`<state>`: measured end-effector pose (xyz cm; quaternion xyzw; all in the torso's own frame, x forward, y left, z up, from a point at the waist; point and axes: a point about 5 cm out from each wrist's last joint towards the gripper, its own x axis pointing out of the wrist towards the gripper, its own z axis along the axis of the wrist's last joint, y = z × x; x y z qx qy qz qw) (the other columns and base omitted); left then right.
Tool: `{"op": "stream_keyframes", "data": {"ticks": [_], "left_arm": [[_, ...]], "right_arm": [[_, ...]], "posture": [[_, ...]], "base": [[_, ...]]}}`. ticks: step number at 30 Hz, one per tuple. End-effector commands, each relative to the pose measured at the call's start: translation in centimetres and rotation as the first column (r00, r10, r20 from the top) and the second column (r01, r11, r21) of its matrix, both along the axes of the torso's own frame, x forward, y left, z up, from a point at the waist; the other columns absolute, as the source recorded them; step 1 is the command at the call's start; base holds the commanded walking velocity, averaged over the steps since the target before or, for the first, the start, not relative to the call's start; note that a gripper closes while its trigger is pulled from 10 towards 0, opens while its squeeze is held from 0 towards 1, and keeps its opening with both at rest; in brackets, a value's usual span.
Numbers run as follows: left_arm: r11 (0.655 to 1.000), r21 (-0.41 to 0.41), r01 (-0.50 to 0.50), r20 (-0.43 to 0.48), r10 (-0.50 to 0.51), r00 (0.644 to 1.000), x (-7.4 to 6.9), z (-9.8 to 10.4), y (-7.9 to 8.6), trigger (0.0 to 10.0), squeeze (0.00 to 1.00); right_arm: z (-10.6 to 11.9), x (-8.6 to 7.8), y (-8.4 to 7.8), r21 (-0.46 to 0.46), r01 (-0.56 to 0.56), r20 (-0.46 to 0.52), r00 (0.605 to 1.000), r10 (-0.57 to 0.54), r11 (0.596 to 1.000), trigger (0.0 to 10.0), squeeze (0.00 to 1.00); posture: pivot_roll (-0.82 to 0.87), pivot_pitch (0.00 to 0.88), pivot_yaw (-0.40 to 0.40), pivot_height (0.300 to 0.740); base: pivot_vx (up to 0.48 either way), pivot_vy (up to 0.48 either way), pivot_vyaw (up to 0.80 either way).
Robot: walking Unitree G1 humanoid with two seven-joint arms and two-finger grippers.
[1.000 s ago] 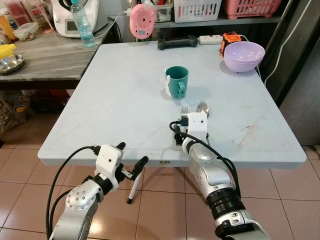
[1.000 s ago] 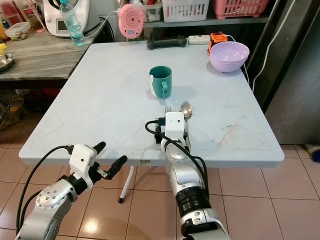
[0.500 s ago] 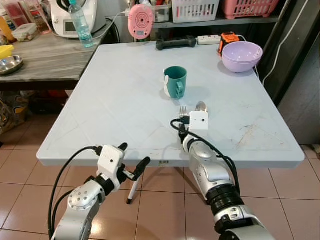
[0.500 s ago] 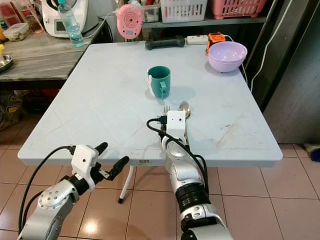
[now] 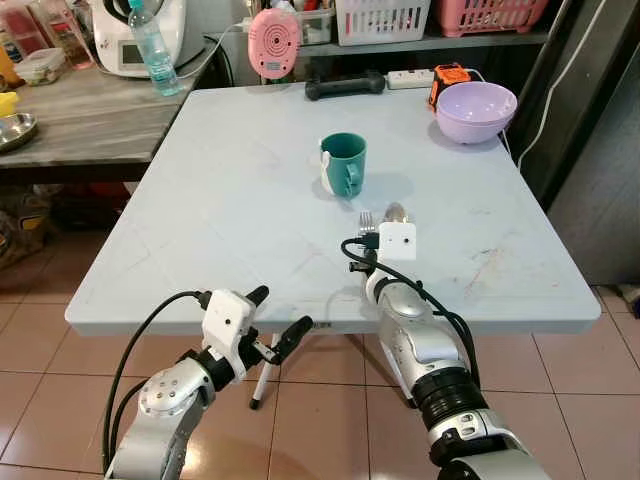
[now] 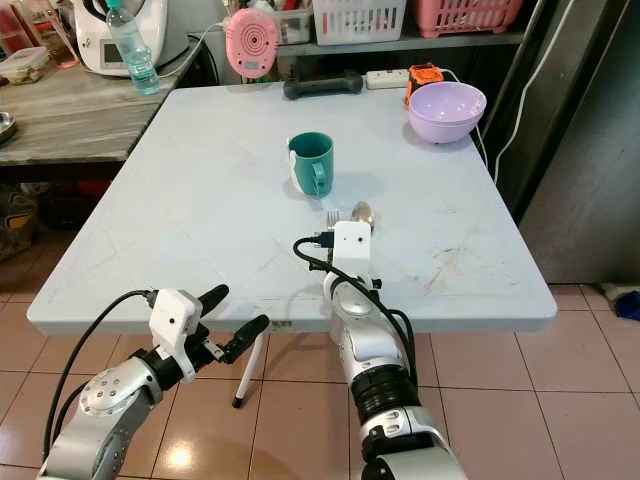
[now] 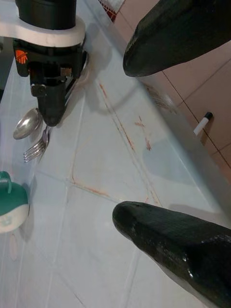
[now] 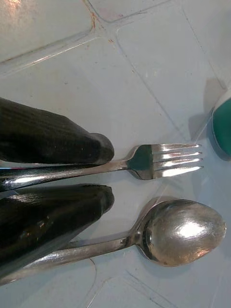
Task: Setting the table
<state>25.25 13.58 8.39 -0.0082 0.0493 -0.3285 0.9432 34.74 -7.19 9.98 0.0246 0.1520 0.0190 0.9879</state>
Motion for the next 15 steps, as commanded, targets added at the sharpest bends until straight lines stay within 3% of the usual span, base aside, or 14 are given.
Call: {"op": "stream_keyframes", "data": {"ticks": [1,6,15], "left_arm": [[1.000,-0.007,0.009,0.013,-0.009,1.000,0.0,0.7,0.1,10.0,0.00],[0.995,-0.078,0.068,-0.024,-0.070,0.997,-0.4,1.5,-1.2,10.0,0.00],[0.983,-0.101,0.151,-0.059,-0.157,0.986,-0.9,2.0,-2.2,10.0,0.00]], "right_arm": [[-2.4,-1.0,0.8,0.012,-0.028,-0.124,0.992,0.029,1.000,0.0,0.00],[-2.5,-1.1,0.7,0.008,-0.025,-0.130,0.991,0.026,1.000,0.0,0.00],[-2.7,-1.0,0.7,0.007,-0.027,-0.136,0.990,0.028,1.000,0.0,0.00]], "posture": [[-0.07,0.090,0.091,0.740],[-0.07,0.089,0.089,0.740],[-0.07,0.086,0.086,0.740]], "base": [[0.000,0.000,0.00],[0.000,0.000,0.00],[0.000,0.000,0.00]]}}
